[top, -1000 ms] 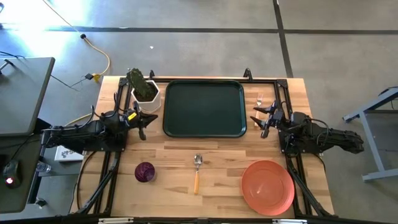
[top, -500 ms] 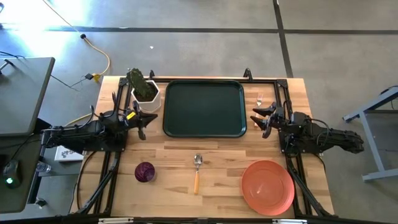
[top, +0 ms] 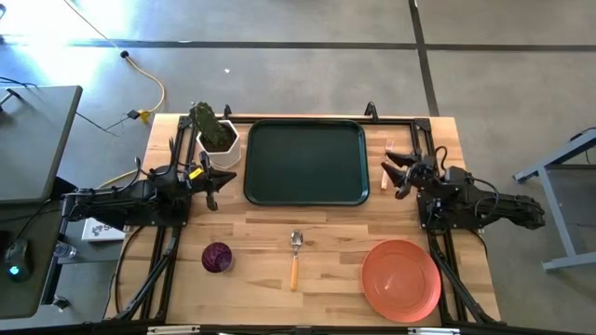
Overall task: Pick and place plate/cup/fork/spoon on tray
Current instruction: Put the orange plate on the dark green tray
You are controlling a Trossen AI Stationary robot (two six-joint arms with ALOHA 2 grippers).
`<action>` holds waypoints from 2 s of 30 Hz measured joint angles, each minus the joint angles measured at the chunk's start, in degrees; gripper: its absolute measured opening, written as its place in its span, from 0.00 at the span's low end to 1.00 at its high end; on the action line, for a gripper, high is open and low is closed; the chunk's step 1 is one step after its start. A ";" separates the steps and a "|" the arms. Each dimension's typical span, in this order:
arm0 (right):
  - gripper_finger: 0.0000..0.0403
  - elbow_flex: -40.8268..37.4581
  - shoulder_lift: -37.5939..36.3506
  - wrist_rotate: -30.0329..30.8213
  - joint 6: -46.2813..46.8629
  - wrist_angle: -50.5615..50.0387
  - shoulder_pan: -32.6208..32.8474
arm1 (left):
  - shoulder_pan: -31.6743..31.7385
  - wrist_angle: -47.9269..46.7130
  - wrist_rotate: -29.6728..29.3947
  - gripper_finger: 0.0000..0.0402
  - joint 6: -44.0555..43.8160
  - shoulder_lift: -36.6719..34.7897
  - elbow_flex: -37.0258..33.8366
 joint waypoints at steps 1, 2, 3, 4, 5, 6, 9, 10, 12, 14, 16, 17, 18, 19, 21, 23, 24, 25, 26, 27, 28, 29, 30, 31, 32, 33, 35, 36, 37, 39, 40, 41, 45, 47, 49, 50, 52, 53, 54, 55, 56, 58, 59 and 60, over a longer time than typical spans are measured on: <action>0.50 0.00 0.02 1.64 -0.13 -0.25 0.00 | 0.00 0.05 0.00 0.00 -0.02 0.00 0.01; 0.50 0.00 0.02 3.45 -0.61 -0.43 0.00 | 0.00 0.13 0.00 0.00 -0.05 0.00 0.01; 0.50 -0.02 0.03 5.18 -1.22 -0.40 0.00 | 0.00 0.13 0.00 0.00 -0.26 0.00 0.01; 0.50 -0.02 0.04 7.11 -1.59 -0.17 0.00 | 0.00 0.16 -0.01 0.00 -0.40 0.00 0.01; 0.50 -0.02 0.04 9.13 -2.21 0.40 0.00 | 0.00 0.26 -0.14 0.00 -0.48 0.00 0.01; 0.50 -0.02 0.04 11.53 -3.10 1.00 0.00 | 0.00 0.36 -0.35 0.00 -0.52 0.00 0.01; 0.50 -0.02 0.04 19.24 -3.76 1.21 0.00 | 0.00 0.37 -2.53 0.00 -1.26 0.00 0.01; 0.50 -0.02 0.04 21.13 -3.51 1.06 0.00 | 0.00 0.37 -3.99 0.00 -1.36 0.00 0.01; 0.50 -0.02 0.04 25.62 -3.67 0.85 0.00 | 0.00 0.37 -6.89 0.00 -1.38 0.00 0.01; 0.50 -0.02 0.04 29.38 -4.04 0.89 0.00 | 0.00 0.37 -9.36 0.00 -1.36 0.00 0.01; 0.50 -0.02 0.04 32.02 -4.15 0.89 -0.04 | 0.00 0.36 -11.41 0.00 -0.61 0.00 0.01; 0.50 -0.02 0.04 33.12 -4.16 0.87 -0.13 | 0.00 0.37 -12.34 0.00 0.15 0.00 0.01; 0.50 -0.04 0.04 33.80 -4.06 0.74 -0.29 | 0.00 0.40 -13.41 0.00 0.85 0.00 0.01; 0.50 -0.04 0.04 34.16 -3.66 0.42 -0.51 | -0.02 0.50 -14.80 0.00 1.67 0.00 0.01; 0.50 -0.04 0.04 34.35 -1.95 -1.18 -1.04 | -0.01 0.82 -18.11 0.00 2.81 0.00 0.01; 0.50 -0.04 0.04 34.35 1.34 -3.94 -1.77 | 0.00 1.42 -21.28 0.00 4.10 0.00 0.01; 0.50 -0.04 0.04 34.26 3.38 -5.98 -2.13 | -0.02 1.99 -22.34 0.00 4.78 0.00 0.01; 0.50 -0.04 0.04 33.88 4.86 -8.01 -2.52 | 0.00 2.62 -23.04 0.00 5.63 -0.01 0.01; 0.50 -0.04 0.08 33.47 5.79 -9.51 -2.90 | 0.00 3.25 -23.24 0.00 6.53 0.00 0.01; 0.50 -0.04 0.63 32.77 6.06 -9.09 -3.18 | 0.00 4.00 -23.20 0.00 7.32 0.00 0.01; 0.50 -0.04 1.22 31.50 6.37 -8.94 -3.26 | 0.00 5.05 -23.07 0.00 7.87 0.00 0.01; 0.50 -0.04 1.68 30.14 6.38 -8.88 -3.34 | 0.00 6.33 -22.72 0.00 8.13 0.00 0.01; 0.50 -0.04 2.17 29.09 6.43 -8.72 -3.45 | 0.00 7.56 -22.05 0.00 8.29 -0.01 0.03; 0.50 -0.04 2.69 28.05 6.88 -8.64 -3.49 | 0.00 8.49 -21.12 0.00 8.59 -0.02 0.05; 0.50 -0.04 3.29 27.38 7.66 -8.59 -3.52 | 0.00 9.09 -20.02 0.00 8.90 -0.02 0.05; 0.50 -0.04 4.02 26.77 7.91 -8.37 -3.51 | 0.00 9.28 -18.62 0.00 9.08 -0.02 0.05; 0.50 -0.04 5.61 25.18 7.63 -7.76 -3.50 | 0.00 8.31 -16.10 0.00 9.69 0.22 0.08; 0.50 -0.04 6.62 24.90 6.62 -7.32 -3.50 | 0.00 6.83 -14.83 0.00 10.52 0.57 0.10; 0.50 -0.04 7.66 25.31 5.05 -6.62 -3.54 | 0.00 5.11 -13.47 0.00 10.98 1.02 0.08; 0.50 -0.04 10.25 25.71 1.12 -1.57 -4.25 | -0.02 4.01 -11.44 0.01 9.95 2.17 0.03; 0.50 -0.04 11.54 24.64 -1.32 1.76 -4.75 | -0.02 4.44 -10.94 0.02 8.62 2.80 0.03; 0.50 -0.04 12.89 22.16 -3.36 4.93 -5.31 | -0.02 4.91 -10.86 0.03 7.43 3.54 0.05; 0.50 -0.05 19.03 9.33 -4.39 13.20 -6.85 | -0.02 3.90 -10.60 0.06 7.88 6.36 0.08; 0.50 -0.07 22.22 7.66 -2.78 15.58 -6.97 | -0.02 3.66 -9.49 0.08 8.88 7.54 0.08; 0.50 -0.07 25.55 8.39 0.56 17.69 -6.95 | -0.02 4.30 -7.82 0.09 9.00 8.47 0.08; 0.50 -0.07 27.12 9.17 3.05 18.47 -6.86 | -0.02 5.30 -7.14 0.09 8.65 8.93 0.08; 0.50 -0.07 30.22 10.61 7.05 19.17 -6.41 | -0.04 7.72 -6.04 0.09 7.63 9.59 0.08; 0.50 -0.07 31.72 11.01 8.23 19.42 -6.10 | -0.04 9.25 -5.52 0.09 7.51 9.81 0.08; 0.50 -0.07 33.16 11.40 9.05 19.53 -5.71 | -0.04 10.86 -4.82 0.09 7.57 10.01 0.05; 0.50 -0.07 34.61 11.74 9.41 19.67 -5.21 | -0.04 12.44 -4.30 0.09 8.10 10.26 0.05; 0.50 -0.07 36.04 11.87 9.98 19.79 -4.69 | -0.03 13.79 -3.83 0.09 9.24 10.66 0.05; 0.50 -0.07 39.21 12.34 12.71 20.33 -3.41 | 0.26 15.88 -2.61 0.09 12.17 11.67 0.06; 0.50 -0.07 41.06 13.08 14.23 21.28 -2.62 | 0.46 17.21 -1.70 0.09 13.03 12.29 0.04; 0.50 -0.07 43.07 14.07 15.06 23.13 -1.82 | 0.60 18.71 -0.87 0.09 13.39 12.94 0.03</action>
